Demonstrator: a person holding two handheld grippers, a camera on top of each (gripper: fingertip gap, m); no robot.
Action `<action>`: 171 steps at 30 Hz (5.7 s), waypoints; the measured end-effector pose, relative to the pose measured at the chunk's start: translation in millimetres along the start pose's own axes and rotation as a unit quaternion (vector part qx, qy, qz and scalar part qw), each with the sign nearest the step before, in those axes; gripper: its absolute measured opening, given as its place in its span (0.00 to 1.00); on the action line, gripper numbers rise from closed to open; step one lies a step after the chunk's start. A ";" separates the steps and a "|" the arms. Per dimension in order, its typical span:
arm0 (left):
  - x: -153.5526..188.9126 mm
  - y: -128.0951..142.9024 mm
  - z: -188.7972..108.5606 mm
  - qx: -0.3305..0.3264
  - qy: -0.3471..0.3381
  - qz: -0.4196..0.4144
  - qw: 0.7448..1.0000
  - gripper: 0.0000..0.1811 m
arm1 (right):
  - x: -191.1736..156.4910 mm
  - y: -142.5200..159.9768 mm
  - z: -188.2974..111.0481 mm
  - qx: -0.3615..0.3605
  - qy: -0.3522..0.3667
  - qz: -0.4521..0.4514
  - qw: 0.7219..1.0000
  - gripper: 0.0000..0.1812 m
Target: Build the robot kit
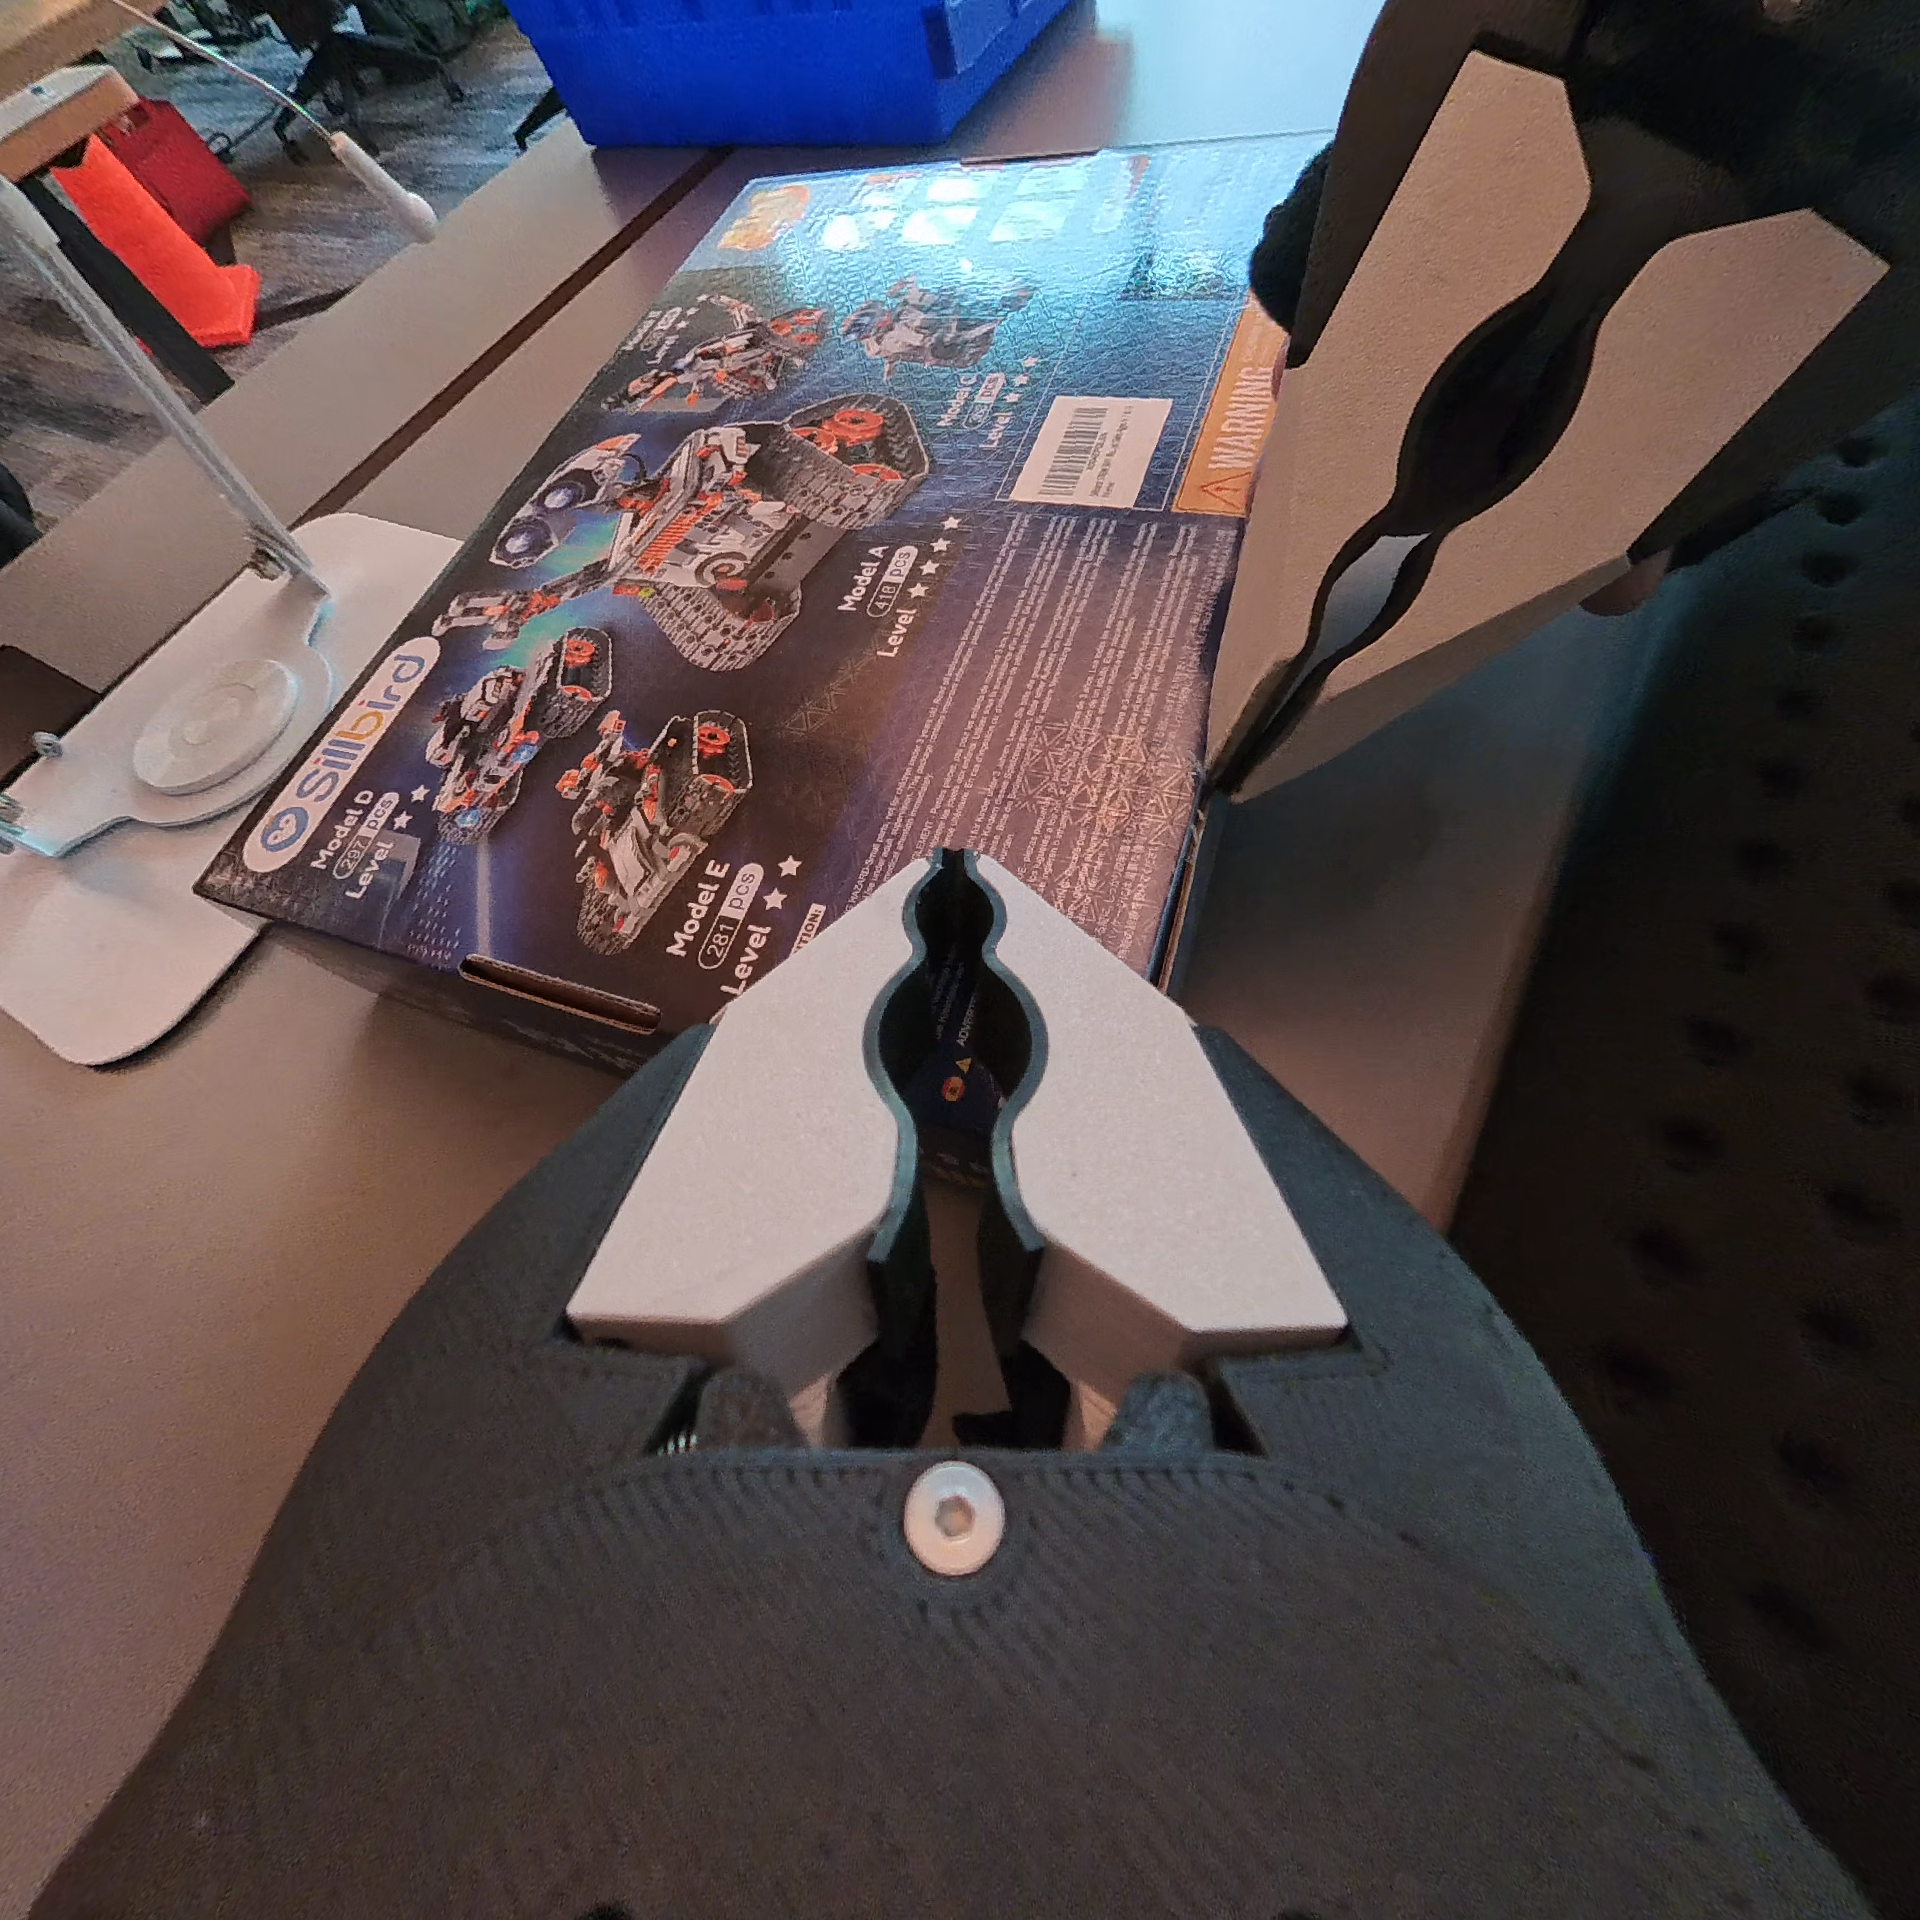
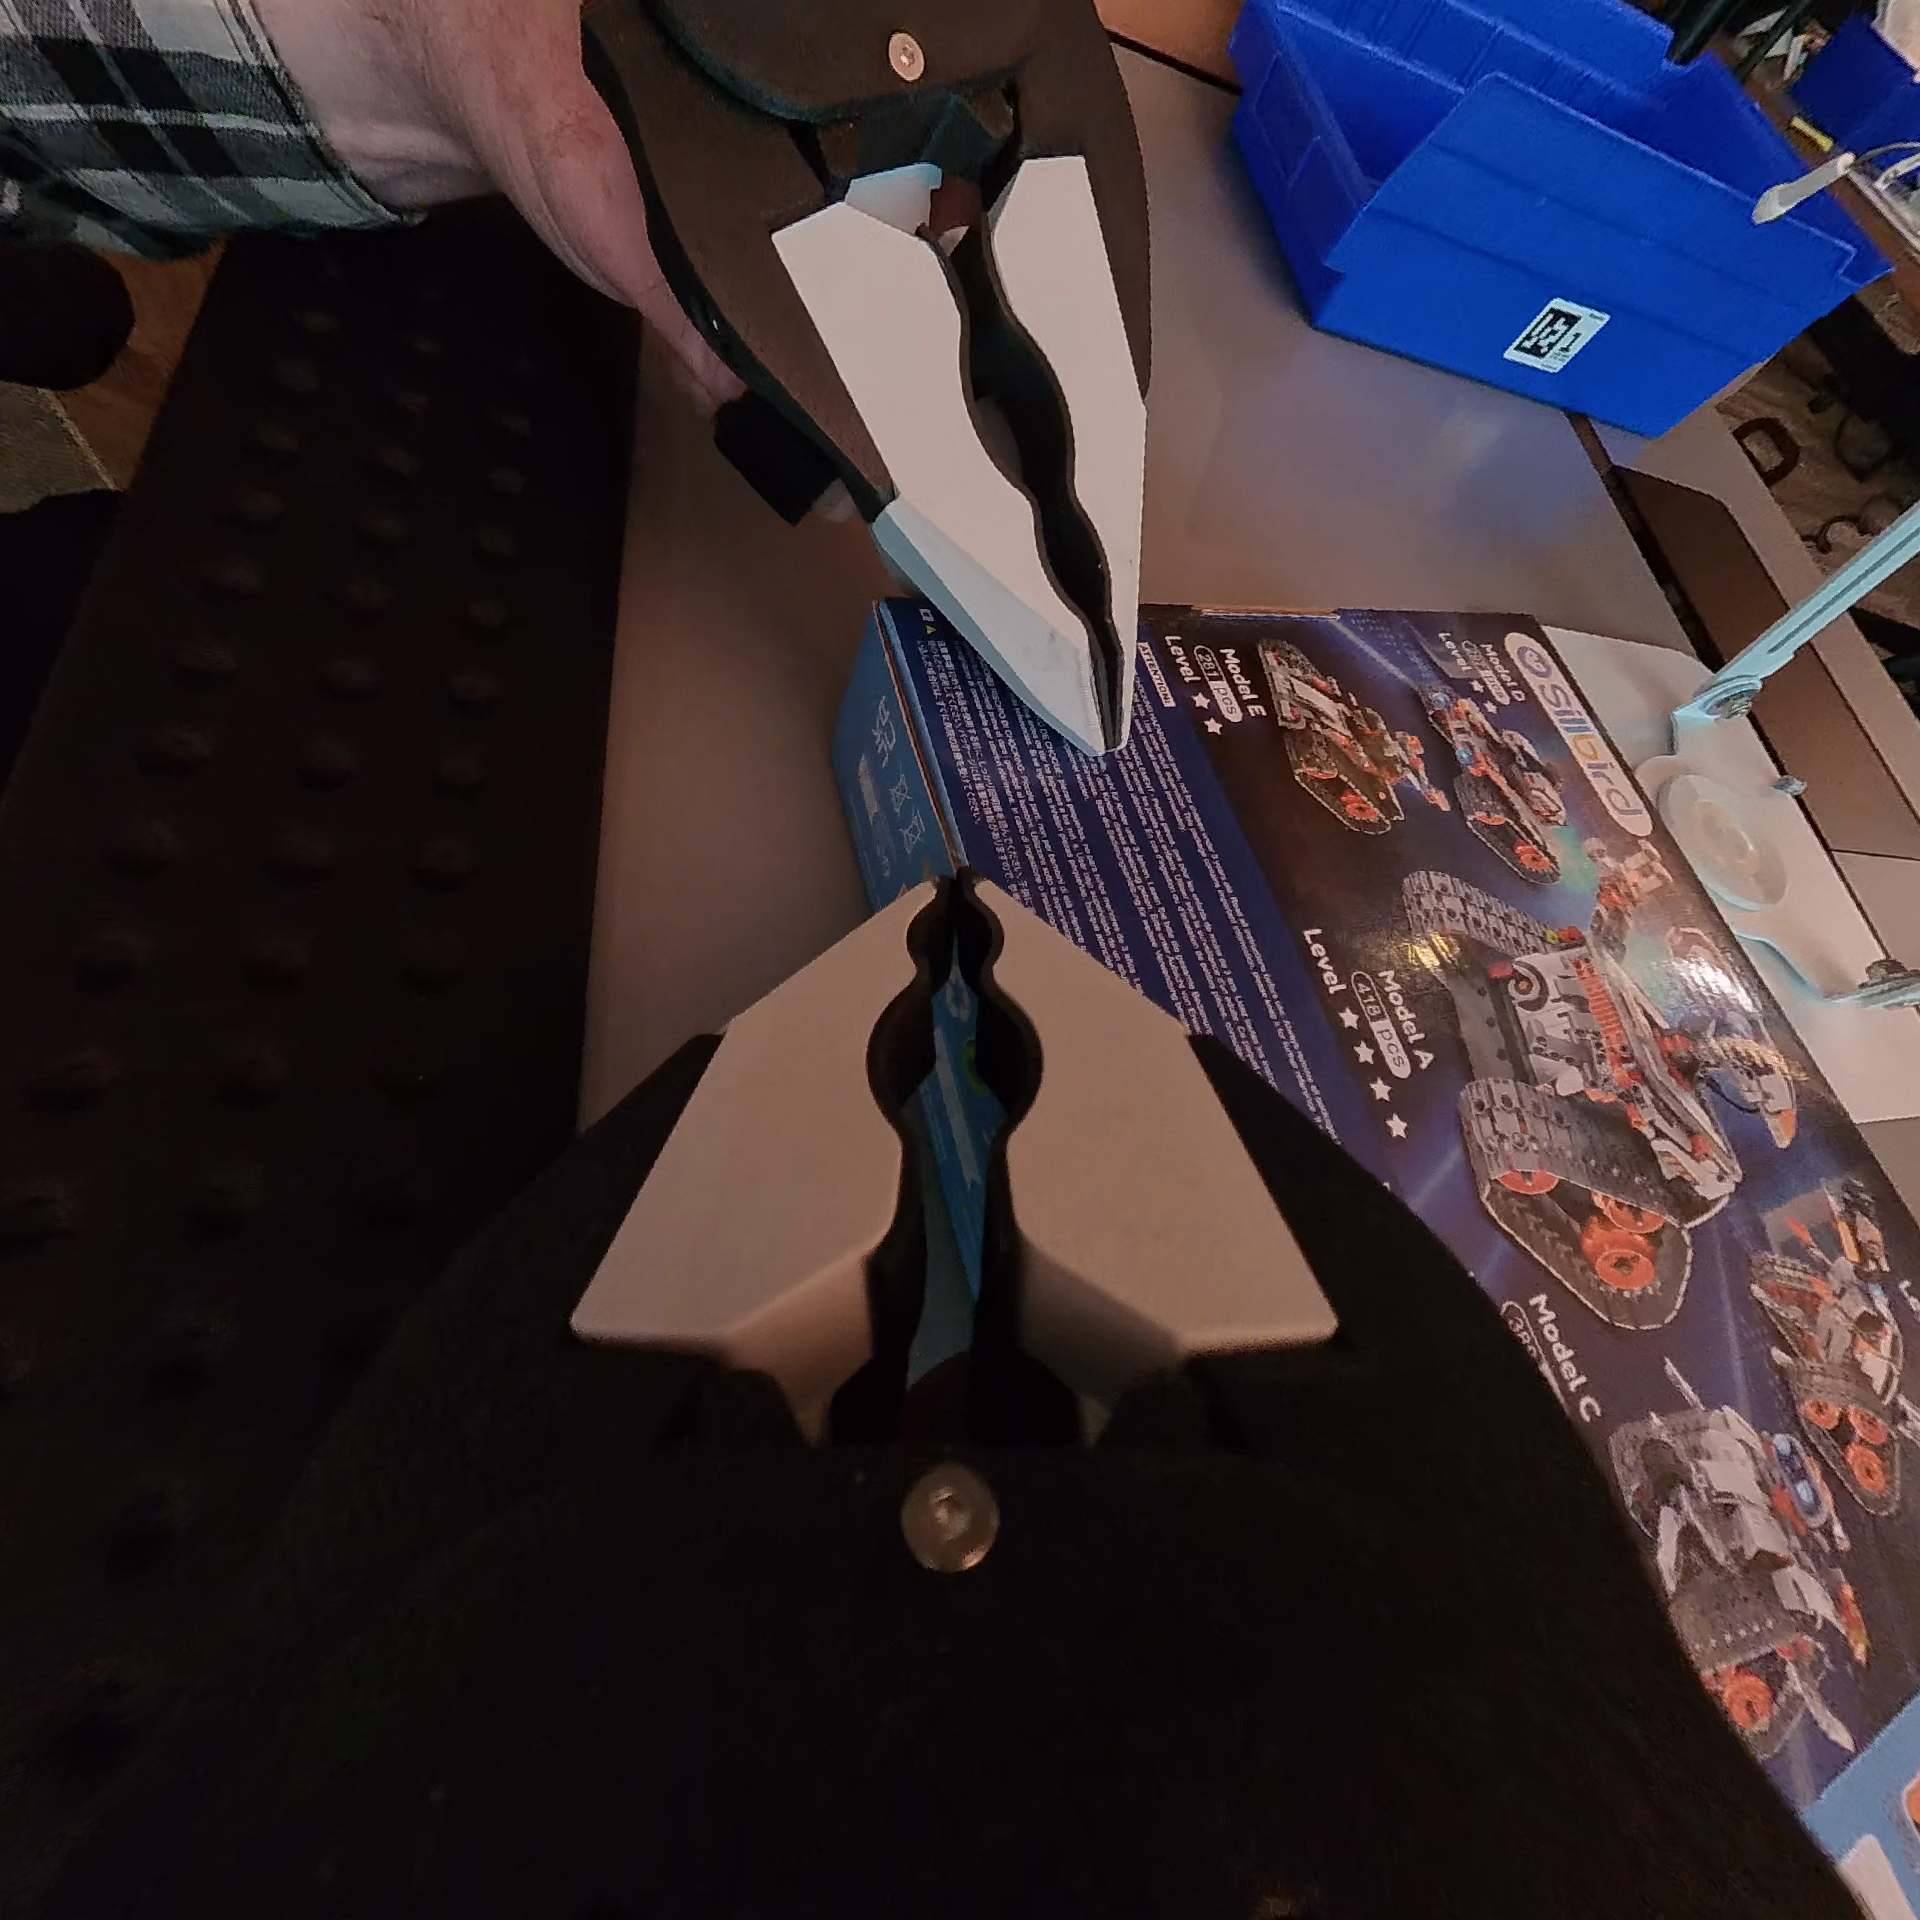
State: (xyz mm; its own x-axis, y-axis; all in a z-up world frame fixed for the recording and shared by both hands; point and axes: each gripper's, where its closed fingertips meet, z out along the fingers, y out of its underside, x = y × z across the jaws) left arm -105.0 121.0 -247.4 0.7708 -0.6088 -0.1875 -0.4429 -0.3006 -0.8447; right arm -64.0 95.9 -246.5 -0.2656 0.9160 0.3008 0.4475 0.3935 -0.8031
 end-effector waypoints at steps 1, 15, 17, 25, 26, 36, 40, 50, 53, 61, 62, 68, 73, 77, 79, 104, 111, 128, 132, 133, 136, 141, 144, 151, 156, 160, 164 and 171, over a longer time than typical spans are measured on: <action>-0.5 0.2 0.0 0.000 0.001 -0.002 1.000 0.00 | 0.2 -0.2 0.4 0.000 0.001 0.000 1.000 0.00; 12.6 -8.9 9.5 0.020 0.017 0.000 1.000 0.00 | -13.8 -13.2 8.1 -0.009 -0.005 -0.009 1.000 0.01; 16.7 -10.7 10.0 0.016 0.016 0.010 1.000 0.00 | -2.8 0.6 -8.6 -0.027 0.023 0.009 0.999 0.06; 45.1 -23.1 18.9 0.015 0.032 0.033 0.999 0.00 | -3.1 31.1 -44.3 -0.083 0.083 -0.010 0.993 0.10; 51.6 -25.8 20.8 0.017 0.042 0.035 0.998 0.00 | -3.2 32.9 -47.6 -0.087 0.084 -0.007 0.993 0.09; 70.5 -38.6 35.6 0.006 0.042 0.078 0.996 0.00 | 4.3 47.8 -68.3 -0.058 0.105 0.111 0.987 0.14; 70.9 -38.2 36.3 0.006 0.038 0.085 0.996 0.00 | 4.0 45.3 -64.0 -0.053 0.109 0.113 0.986 0.11; 71.3 -37.1 37.4 0.007 0.023 0.099 0.995 0.00 | 4.5 46.9 -61.8 -0.062 0.119 0.120 0.984 0.06; 71.1 -36.8 37.3 0.008 0.021 0.098 0.995 0.00 | 4.5 46.5 -61.7 -0.055 0.124 0.115 0.984 0.03; 69.6 -36.9 37.2 0.015 0.019 0.094 0.995 0.00 | 1.3 42.4 -61.8 -0.029 0.140 0.109 0.984 0.00; 69.6 -37.0 37.2 0.014 0.020 0.093 0.995 0.00 | 2.9 42.3 -61.9 -0.024 0.142 0.116 0.983 0.02; 69.4 -37.1 37.2 0.016 0.025 0.092 0.995 0.00 | 15.6 45.8 -67.8 -0.016 0.154 0.168 0.974 0.09; 69.5 -36.9 37.2 0.015 0.024 0.094 0.995 0.00 | 11.1 46.5 -61.3 -0.033 0.132 0.173 0.975 0.11; 70.3 -37.2 37.9 0.015 0.022 0.097 0.995 0.00 | 7.5 44.1 -58.0 -0.044 0.122 0.167 0.977 0.05; 69.6 -37.0 38.1 0.014 0.019 0.100 0.995 0.00 | 8.0 44.3 -57.3 -0.048 0.117 0.174 0.977 0.05; 69.0 -37.2 38.1 0.011 0.019 0.103 0.994 0.00 | 9.2 43.3 -58.1 -0.060 0.117 0.206 0.970 0.05; 68.2 -36.5 38.6 0.009 0.019 0.105 0.994 0.00 | 10.0 42.8 -55.1 -0.073 0.099 0.205 0.971 0.05; 65.8 -37.1 39.6 0.014 0.014 0.109 0.994 0.00 | 4.2 37.5 -52.7 -0.047 0.080 0.172 0.981 0.00; 65.7 -37.8 40.2 0.015 0.017 0.107 0.994 0.00 | 9.8 39.6 -55.7 -0.030 0.087 0.205 0.974 0.00; 65.6 -37.7 40.3 0.015 0.017 0.107 0.994 0.00 | 11.8 39.8 -57.7 -0.026 0.091 0.215 0.972 0.02; 65.7 -37.8 40.3 0.015 0.018 0.107 0.994 0.00 | 15.8 41.5 -63.4 -0.027 0.098 0.221 0.970 0.12; 66.5 -37.9 40.9 0.014 0.018 0.108 0.994 0.00 | 15.7 42.8 -55.7 -0.051 0.090 0.209 0.972 0.19; 66.5 -37.7 41.1 0.014 0.017 0.109 0.994 0.00 | 15.0 44.6 -53.0 -0.080 0.100 0.185 0.974 0.16; 66.7 -37.1 41.6 0.012 0.014 0.111 0.994 0.00 | 11.7 45.0 -50.9 -0.083 0.096 0.186 0.974 0.12; 67.7 -37.2 41.4 0.014 0.017 0.110 0.994 0.00 | 1.5 37.2 -44.8 -0.056 0.074 0.189 0.978 0.00; 67.1 -38.0 41.8 0.018 0.017 0.111 0.994 0.00 | 7.6 35.9 -50.0 -0.071 0.090 0.184 0.976 0.00; 67.2 -38.1 41.8 0.017 0.019 0.110 0.994 0.00 | 19.7 46.0 -55.8 -0.070 0.105 0.203 0.971 0.16; 67.3 -37.9 42.1 0.015 0.019 0.110 0.994 0.00 | 14.8 44.0 -51.1 -0.076 0.080 0.209 0.972 0.11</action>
State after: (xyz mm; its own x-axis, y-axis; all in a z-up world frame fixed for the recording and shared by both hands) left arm -17.1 122.3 -249.1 0.6385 -0.6849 -0.3510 -0.5851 -0.1358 -0.7995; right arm -4.6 130.8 -251.1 0.0963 0.9941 0.0508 0.6121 -0.0188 -0.7906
